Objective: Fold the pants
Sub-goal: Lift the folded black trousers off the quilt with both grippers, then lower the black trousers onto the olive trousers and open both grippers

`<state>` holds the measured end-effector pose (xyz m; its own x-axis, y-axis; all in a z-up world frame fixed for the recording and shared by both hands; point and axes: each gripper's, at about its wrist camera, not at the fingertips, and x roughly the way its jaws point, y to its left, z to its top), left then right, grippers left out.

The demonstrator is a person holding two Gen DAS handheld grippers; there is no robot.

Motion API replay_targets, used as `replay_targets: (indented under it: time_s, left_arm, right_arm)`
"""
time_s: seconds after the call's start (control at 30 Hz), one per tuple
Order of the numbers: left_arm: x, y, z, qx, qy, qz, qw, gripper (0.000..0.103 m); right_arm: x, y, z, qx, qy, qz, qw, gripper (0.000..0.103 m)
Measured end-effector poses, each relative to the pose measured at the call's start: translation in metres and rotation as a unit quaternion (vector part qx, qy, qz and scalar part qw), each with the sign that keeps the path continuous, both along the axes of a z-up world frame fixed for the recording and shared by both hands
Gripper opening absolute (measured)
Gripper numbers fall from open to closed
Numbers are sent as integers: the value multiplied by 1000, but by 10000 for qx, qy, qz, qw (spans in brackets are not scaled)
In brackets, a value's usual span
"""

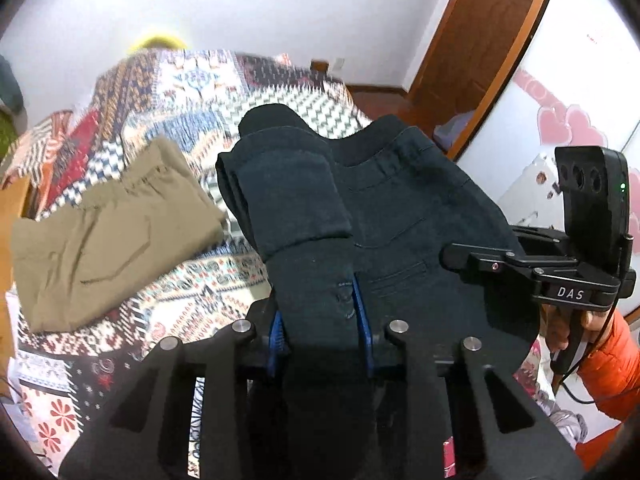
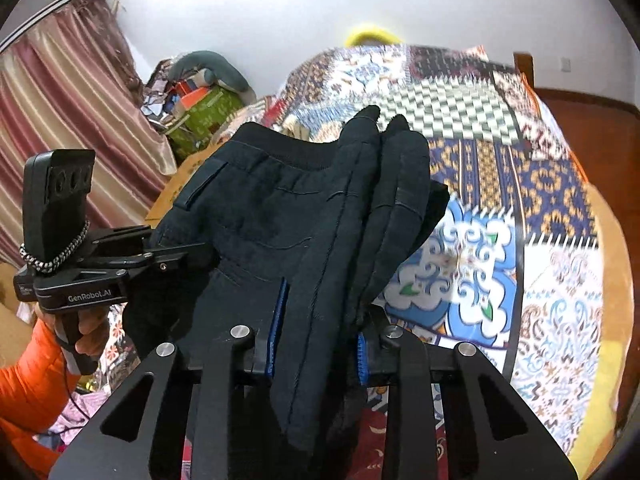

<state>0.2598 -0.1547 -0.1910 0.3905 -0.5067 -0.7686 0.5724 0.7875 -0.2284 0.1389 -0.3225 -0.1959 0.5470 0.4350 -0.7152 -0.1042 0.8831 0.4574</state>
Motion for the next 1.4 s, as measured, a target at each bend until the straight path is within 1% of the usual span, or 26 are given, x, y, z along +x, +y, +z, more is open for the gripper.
replay_targets:
  time_s: [0.17, 0.27, 0.4, 0.53, 0.57, 0.6, 0.8, 0.93, 1.13, 1.2, 1.3, 1.4]
  left_arm:
    - [-3, 17, 27, -138, -396, 187, 9989, 30]
    - [0, 29, 40, -182, -551, 339, 9977, 30]
    - [8, 50, 54, -184, -736, 597, 9953, 30]
    - [15, 72, 63, -153, -912, 841, 9922, 30]
    - [18, 78, 65, -155, -940, 911, 9913, 30]
    - [21, 84, 66, -160, -958, 977, 9905, 30]
    - [45, 121, 70, -146, -1108, 1330, 9848, 30]
    - [65, 145, 65, -163, -1074, 1508, 9826, 30]
    - [107, 176, 51, -201, -973, 1689, 9806, 30]
    - [124, 187, 41, -193, -876, 1727, 9809, 30]
    - [146, 195, 25, -117, -764, 1772, 9811, 30]
    - [165, 202, 4, -87, -536, 1838, 9815, 30]
  right_arm:
    - [8, 8, 21, -81, -329, 61, 9994, 26]
    - [20, 17, 37, -110, -596, 172, 9980, 26]
    - [34, 29, 46, -85, -764, 268, 9967, 26]
    - [54, 44, 53, -43, -932, 424, 9947, 26]
    - [67, 54, 56, -8, -1007, 516, 9936, 26]
    - [67, 54, 56, -8, -1007, 516, 9936, 26]
    - [105, 84, 58, 119, -1171, 710, 9905, 25]
    - [132, 104, 55, 170, -1224, 807, 9890, 25]
    - [170, 127, 44, 167, -1218, 894, 9884, 25]
    - [181, 133, 36, 203, -1179, 894, 9888, 25]
    - [201, 147, 21, 116, -1089, 925, 9897, 25]
    - [218, 158, 8, -12, -967, 983, 9904, 25]
